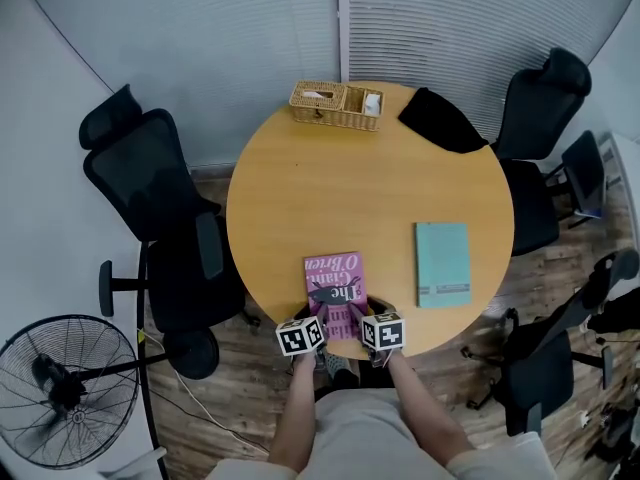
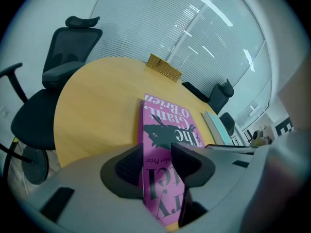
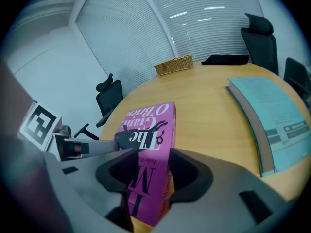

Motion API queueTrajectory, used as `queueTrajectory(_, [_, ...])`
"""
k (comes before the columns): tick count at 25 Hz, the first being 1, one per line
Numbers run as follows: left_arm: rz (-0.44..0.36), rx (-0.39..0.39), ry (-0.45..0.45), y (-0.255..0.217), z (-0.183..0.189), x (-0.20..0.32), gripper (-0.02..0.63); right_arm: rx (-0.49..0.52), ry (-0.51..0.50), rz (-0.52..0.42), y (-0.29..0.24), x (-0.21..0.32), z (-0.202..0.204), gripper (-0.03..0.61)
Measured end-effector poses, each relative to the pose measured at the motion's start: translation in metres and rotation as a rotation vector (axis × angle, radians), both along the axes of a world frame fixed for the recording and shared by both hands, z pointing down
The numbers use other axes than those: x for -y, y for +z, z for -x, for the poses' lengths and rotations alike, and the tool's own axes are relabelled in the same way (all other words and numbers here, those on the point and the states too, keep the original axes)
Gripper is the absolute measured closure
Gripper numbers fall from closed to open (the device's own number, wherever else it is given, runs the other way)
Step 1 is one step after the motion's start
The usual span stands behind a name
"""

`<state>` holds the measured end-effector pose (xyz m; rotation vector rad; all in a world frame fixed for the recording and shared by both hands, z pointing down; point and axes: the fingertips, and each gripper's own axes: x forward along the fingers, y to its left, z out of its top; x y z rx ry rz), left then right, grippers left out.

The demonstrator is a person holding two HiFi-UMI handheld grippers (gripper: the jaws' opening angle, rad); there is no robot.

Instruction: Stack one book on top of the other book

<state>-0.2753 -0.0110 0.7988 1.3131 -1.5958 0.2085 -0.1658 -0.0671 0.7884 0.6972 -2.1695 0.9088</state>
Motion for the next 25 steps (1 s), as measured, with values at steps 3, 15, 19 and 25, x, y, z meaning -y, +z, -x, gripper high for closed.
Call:
queueTrajectory(3, [0.017, 0.008, 0.008, 0.0, -0.002, 0.0, 0.417, -0.068, -0.031, -0.059, 0.003, 0.0, -0.002, 0.383])
queueTrajectory(15, [0.0, 0.008, -0.009, 0.002, -0.006, 0.002, 0.417, -0.072, 0.121, -0.077, 0.007, 0.005, -0.011, 0.437])
queueTrajectory(19, [0.014, 0.024, 0.037, -0.003, -0.012, -0.001, 0.42, -0.118, 0.138, -0.087, 0.006, 0.001, -0.017, 0.44])
queueTrajectory(25, [-0.003, 0.031, 0.071, -0.025, -0.019, -0.006, 0.42, -0.088, 0.175, -0.107, -0.014, -0.008, -0.025, 0.44])
